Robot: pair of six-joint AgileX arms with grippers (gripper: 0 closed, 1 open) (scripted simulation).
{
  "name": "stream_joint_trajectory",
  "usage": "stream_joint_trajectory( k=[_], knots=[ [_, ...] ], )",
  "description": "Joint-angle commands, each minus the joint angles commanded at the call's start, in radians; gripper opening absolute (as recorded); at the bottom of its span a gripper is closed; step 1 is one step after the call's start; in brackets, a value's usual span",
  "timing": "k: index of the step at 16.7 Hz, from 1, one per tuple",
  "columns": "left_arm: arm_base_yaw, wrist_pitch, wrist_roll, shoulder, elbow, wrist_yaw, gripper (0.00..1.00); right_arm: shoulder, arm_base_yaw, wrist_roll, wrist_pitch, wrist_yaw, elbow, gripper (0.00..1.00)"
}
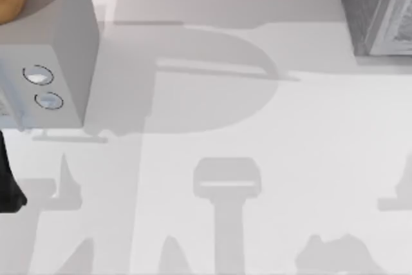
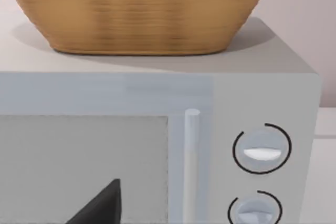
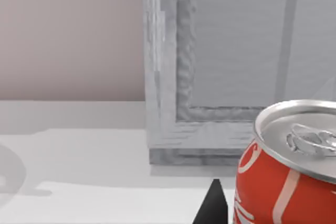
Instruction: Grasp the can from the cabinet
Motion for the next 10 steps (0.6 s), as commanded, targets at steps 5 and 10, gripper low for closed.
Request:
stream_joint_trajectory(
  k=[5, 10],
  knots=[
    [0.000, 0.000, 0.000, 0.000, 0.000, 0.000, 1.00, 0.236, -0.036, 0.003, 0.198, -0.113, 0.042, 0.00],
    [0.000, 0.000, 0.000, 0.000, 0.000, 0.000, 1.00, 0.643, -0.099, 0.007, 0.539, -0.308, 0.115, 0.00]
  ],
)
